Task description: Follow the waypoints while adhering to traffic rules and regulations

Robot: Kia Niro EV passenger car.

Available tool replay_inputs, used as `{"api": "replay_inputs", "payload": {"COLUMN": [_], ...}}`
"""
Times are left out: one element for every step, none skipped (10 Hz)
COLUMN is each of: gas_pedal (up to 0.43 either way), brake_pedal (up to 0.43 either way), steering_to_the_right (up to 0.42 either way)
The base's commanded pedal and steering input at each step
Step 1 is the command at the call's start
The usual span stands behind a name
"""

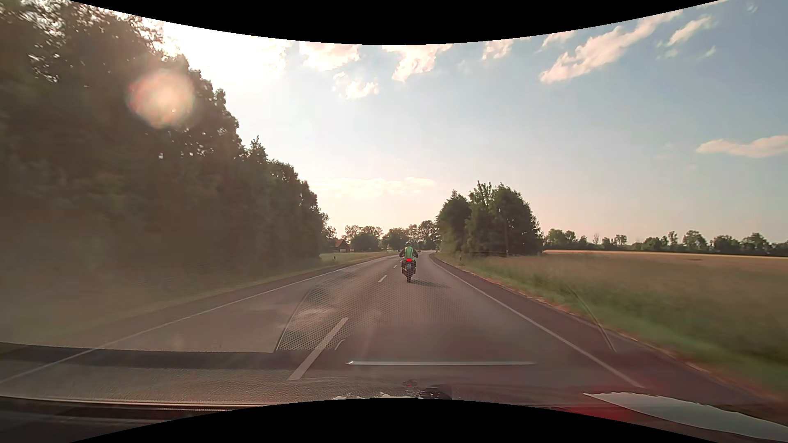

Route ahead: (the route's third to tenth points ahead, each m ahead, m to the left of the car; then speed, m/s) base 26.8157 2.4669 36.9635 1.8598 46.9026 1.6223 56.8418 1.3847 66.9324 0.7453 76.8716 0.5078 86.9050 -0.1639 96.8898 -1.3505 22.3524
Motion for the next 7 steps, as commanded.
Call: {"api": "replay_inputs", "payload": {"gas_pedal": [0.157, 0.177, 0.177, 0.177, 0.197, 0.220, 0.228], "brake_pedal": [0.000, 0.000, 0.000, 0.000, 0.000, 0.000, 0.000], "steering_to_the_right": [0.003, 0.003, 0.005, 0.005, 0.005, 0.005, 0.005]}}
